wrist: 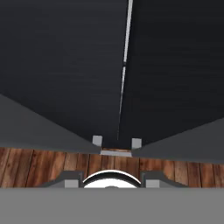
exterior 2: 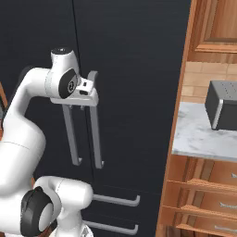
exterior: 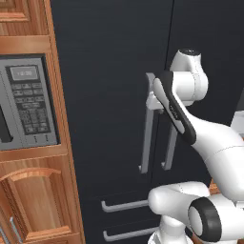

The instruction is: Open the fridge, grab two sodas, and place both sodas inside the bowl with ice on the dining counter.

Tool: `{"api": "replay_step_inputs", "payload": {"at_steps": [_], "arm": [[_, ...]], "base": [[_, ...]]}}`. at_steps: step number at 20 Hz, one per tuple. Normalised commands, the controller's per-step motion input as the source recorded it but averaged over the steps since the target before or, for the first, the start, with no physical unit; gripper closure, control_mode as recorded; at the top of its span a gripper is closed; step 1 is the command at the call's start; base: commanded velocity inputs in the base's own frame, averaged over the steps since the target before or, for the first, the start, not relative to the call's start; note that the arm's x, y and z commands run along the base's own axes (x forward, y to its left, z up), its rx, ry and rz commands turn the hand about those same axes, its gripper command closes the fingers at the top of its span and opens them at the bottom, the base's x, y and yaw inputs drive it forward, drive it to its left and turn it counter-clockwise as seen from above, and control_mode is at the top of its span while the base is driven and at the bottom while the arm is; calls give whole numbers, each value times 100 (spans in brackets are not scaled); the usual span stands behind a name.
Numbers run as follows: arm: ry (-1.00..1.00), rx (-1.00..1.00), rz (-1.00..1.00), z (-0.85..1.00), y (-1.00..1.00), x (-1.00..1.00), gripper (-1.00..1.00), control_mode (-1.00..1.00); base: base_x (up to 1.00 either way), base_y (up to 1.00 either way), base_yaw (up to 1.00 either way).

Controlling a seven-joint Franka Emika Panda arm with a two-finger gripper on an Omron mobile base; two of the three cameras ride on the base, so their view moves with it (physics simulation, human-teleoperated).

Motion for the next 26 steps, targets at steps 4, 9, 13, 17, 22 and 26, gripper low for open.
{"api": "replay_step_inputs", "payload": {"at_steps": [4,9,13,17,22,26], "arm": [[0,0,0,0,0,0,-100,100],[0,0,0,0,0,0,-100,100],[0,0,0,0,0,0,-100,100],[0,0,0,0,0,0,-100,100],[0,0,0,0,0,0,-100,100],[0,0,0,0,0,0,-100,100]], "base": [[-32,-1,0],[-76,-7,0],[-50,-25,0],[-9,-38,1],[-3,-20,1],[0,0,0]]}}
